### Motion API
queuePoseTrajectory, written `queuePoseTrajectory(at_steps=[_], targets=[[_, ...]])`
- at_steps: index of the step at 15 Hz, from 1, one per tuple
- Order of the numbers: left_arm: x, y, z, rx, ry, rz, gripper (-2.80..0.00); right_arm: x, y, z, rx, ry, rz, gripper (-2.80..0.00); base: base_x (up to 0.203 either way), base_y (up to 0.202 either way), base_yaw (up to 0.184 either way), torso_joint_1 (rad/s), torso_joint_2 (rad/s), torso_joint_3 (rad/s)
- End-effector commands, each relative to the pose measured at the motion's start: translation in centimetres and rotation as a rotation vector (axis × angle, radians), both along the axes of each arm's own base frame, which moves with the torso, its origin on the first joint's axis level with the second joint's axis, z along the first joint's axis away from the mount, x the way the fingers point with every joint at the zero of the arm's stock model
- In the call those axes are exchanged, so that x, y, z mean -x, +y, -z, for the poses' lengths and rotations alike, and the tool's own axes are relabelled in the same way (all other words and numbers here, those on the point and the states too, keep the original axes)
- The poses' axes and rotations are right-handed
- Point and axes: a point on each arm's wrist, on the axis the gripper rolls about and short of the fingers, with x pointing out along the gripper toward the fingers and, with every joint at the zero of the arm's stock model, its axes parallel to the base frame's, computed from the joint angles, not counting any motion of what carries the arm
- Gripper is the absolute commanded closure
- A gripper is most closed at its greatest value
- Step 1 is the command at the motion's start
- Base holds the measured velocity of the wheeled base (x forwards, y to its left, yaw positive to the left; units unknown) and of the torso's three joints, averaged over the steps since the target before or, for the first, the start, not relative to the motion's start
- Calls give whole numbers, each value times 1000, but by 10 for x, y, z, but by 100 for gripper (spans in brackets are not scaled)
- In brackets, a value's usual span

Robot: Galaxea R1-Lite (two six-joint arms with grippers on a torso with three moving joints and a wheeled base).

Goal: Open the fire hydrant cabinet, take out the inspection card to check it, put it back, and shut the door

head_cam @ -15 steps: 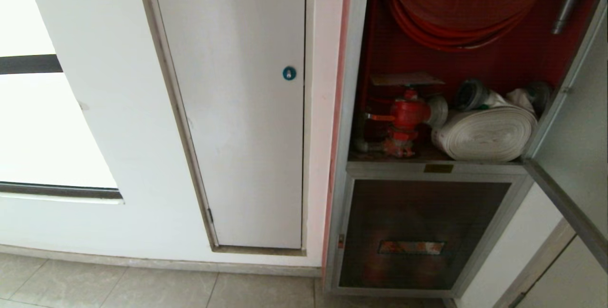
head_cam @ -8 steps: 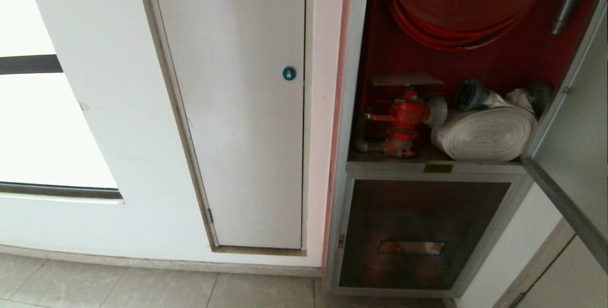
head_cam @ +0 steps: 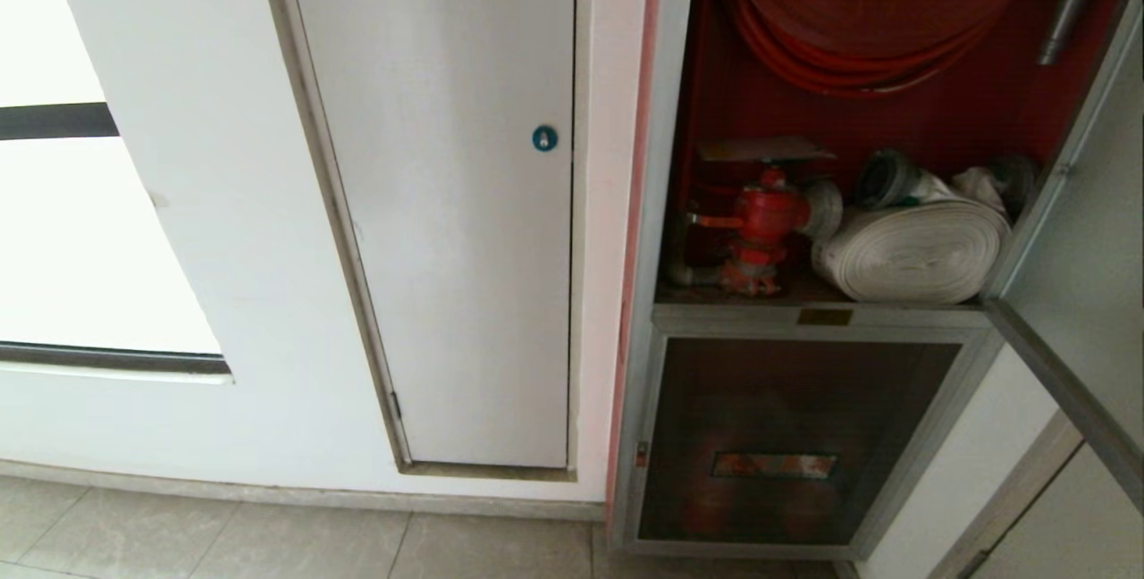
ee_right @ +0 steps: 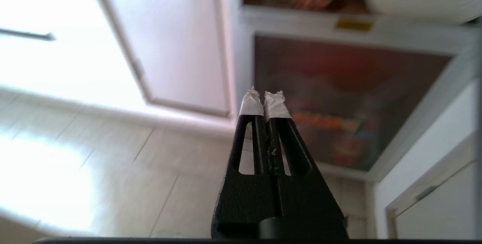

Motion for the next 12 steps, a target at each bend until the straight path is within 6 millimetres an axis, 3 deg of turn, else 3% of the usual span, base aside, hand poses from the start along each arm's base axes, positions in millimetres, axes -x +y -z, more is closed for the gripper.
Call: queuePoseTrajectory(at_steps=[1,7,12], targets=[[0,0,0,0,1,-1,0,14,-2,6,2,-23,-52,0,0,0,0,0,0,0],[0,0,0,0,0,-1,0,44,-3,56,6,-153,-48,0,0,0,0,0,0,0],[0,0,0,0,1,-1,0,10,-6,102,-14,-244,91,0,0,0,0,0,0,0]])
